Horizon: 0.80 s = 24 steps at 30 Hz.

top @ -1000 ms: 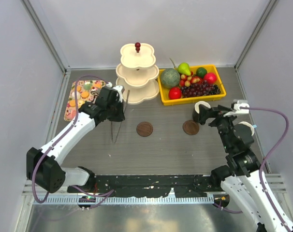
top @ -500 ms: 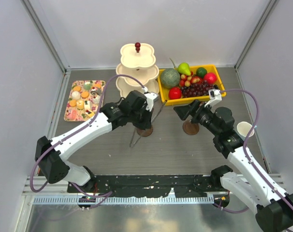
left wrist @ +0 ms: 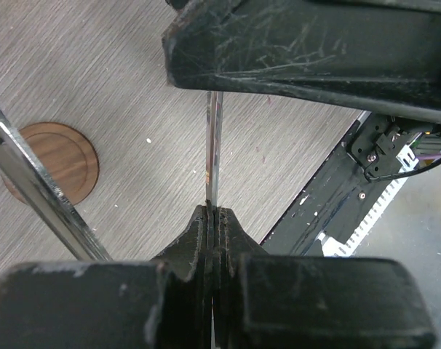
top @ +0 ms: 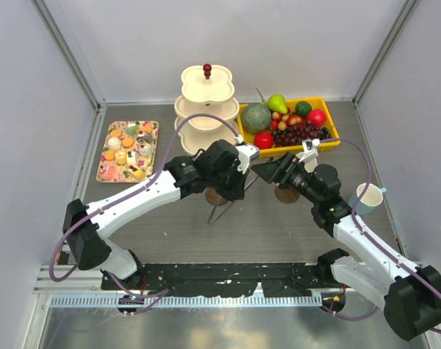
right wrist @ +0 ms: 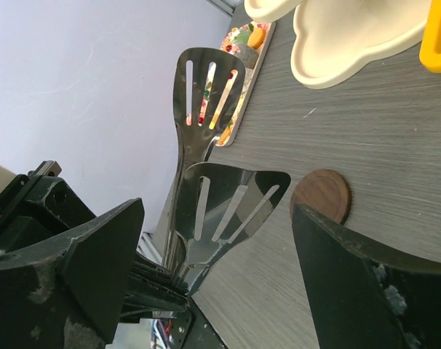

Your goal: Serve the afternoon tea

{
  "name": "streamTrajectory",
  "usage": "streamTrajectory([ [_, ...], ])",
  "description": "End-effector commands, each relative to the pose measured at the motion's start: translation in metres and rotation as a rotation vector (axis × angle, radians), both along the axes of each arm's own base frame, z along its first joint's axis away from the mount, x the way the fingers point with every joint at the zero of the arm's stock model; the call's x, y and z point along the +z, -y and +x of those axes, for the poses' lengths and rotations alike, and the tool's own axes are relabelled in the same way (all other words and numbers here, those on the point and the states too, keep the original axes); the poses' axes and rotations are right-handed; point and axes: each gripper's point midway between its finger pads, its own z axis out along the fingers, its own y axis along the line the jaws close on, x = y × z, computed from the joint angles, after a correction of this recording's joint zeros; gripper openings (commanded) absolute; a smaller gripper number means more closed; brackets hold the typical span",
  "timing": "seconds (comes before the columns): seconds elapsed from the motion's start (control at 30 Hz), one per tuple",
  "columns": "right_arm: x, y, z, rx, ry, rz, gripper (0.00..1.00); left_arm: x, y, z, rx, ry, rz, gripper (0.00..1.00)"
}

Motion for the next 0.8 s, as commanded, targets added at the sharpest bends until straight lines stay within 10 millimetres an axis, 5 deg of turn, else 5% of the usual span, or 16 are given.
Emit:
streamTrajectory([
  [0.0, 0.022, -0.006, -0.001, 0.023, 0.059, 0.063, 0.85, 0.025, 0.014, 0.003, -0.031, 0.049, -0.062, 0.00],
  [0.33, 0.018, -0.008, -0.005, 0.041, 0.050, 0.104, 0.47, 0.032, 0.016, 0.001, -0.050, 0.071, -0.083, 0.01],
  [0.47, 0.020, -0.008, -0.005, 0.040, 0.060, 0.102, 0.39, 0.032, 0.015, 0.001, -0.040, 0.077, -0.099, 0.07],
  [0.77, 0.018, -0.008, -0.005, 0.037, 0.046, 0.108, 0.28, 0.042, 0.009, 0.008, 0.014, 0.145, -0.154, 0.59],
])
